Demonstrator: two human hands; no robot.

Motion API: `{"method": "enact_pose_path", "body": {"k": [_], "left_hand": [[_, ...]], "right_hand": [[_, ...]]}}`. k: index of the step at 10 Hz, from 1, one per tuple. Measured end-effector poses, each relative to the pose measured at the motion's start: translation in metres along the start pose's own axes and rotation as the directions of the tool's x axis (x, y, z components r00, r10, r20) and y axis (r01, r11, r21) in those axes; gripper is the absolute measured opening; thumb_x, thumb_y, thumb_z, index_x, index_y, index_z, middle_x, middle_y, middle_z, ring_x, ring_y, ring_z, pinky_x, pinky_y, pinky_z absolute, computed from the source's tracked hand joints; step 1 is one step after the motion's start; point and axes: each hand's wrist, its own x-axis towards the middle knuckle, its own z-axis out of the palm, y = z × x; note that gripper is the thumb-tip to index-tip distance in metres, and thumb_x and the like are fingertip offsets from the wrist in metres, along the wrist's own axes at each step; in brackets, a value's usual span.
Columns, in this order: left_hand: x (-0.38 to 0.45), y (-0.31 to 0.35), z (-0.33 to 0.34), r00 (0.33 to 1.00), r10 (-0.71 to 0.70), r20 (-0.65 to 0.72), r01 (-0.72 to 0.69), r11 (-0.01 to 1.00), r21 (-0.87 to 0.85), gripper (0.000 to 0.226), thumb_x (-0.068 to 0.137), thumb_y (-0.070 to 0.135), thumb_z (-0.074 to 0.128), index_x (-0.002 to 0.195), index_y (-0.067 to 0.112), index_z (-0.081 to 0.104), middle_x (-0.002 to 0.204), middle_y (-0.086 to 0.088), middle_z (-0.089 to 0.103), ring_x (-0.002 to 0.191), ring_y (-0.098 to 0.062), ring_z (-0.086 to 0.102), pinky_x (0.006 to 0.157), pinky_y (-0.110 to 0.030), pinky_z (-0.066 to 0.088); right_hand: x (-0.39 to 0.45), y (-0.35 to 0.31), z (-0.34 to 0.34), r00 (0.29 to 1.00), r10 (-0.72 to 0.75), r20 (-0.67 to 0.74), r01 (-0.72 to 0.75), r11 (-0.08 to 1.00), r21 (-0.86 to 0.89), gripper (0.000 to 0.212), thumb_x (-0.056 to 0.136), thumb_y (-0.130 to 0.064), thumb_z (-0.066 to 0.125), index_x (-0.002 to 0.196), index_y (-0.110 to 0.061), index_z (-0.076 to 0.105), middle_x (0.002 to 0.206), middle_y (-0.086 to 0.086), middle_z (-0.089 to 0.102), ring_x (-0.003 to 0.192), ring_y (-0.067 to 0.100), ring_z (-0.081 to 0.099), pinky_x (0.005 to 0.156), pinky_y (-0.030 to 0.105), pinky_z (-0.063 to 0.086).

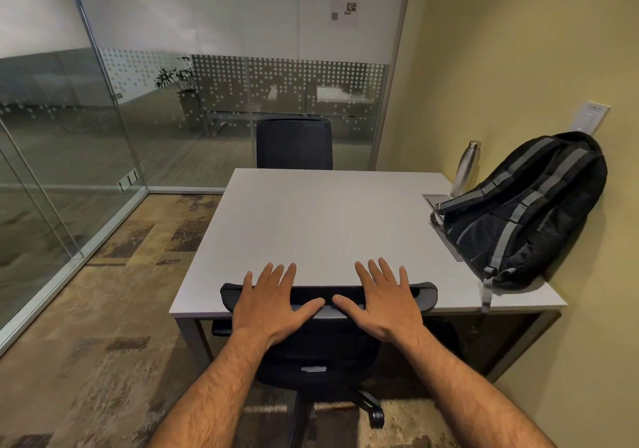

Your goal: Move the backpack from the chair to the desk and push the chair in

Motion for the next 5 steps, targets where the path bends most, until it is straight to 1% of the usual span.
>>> {"method": "enact_pose_path", "body": {"k": [1,3,4,5], "left_hand": [[-0.001,0.000,-0.001,1.000,-0.004,-0.001,0.004,1.000,-0.005,0.125,0.063,0.100,-0.009,0.163,0.028,0.010,0.172,0.000,0.017,0.159,-0.022,0.007,0.129,-0.054,0.004],[-0.012,0.004,-0.005,1.000,-0.002,-0.007,0.002,1.000,-0.011,0.122,0.065,0.097,-0.007,0.163,0.025,0.000,0.174,-0.002,0.005,0.160,-0.021,-0.002,0.129,-0.053,-0.001],[-0.020,0.005,-0.012,0.999,0.024,-0.035,-0.024,1.000,-0.006,0.120,0.067,0.096,-0.004,0.163,0.024,-0.001,0.174,-0.002,0.001,0.159,-0.021,-0.006,0.129,-0.052,-0.003],[-0.022,0.012,-0.020,0.995,0.045,-0.091,-0.047,0.999,-0.012,0.119,0.069,0.096,-0.003,0.163,0.024,0.001,0.174,-0.001,0.002,0.159,-0.020,-0.006,0.128,-0.051,-0.003]], "right_hand": [[-0.001,-0.001,-0.002,1.000,-0.001,0.006,0.001,1.000,0.002,0.124,0.069,-0.103,-0.007,0.167,-0.028,0.007,0.177,0.006,0.006,0.163,0.025,-0.007,0.129,0.060,-0.009],[-0.011,-0.001,-0.011,0.999,-0.034,0.026,0.032,0.997,0.069,0.127,0.065,-0.104,-0.006,0.167,-0.028,0.000,0.177,0.005,-0.001,0.163,0.025,-0.011,0.127,0.058,-0.014],[-0.023,0.007,-0.021,0.997,-0.073,-0.016,0.075,0.970,0.231,0.113,0.078,-0.098,0.009,0.167,-0.029,0.009,0.177,0.003,0.006,0.163,0.021,-0.006,0.129,0.051,-0.009],[-0.032,0.008,-0.036,0.988,-0.042,-0.145,0.095,0.920,0.380,0.089,0.093,-0.083,0.033,0.164,-0.029,0.026,0.175,-0.001,0.021,0.162,0.018,0.009,0.131,0.043,0.008]]}}
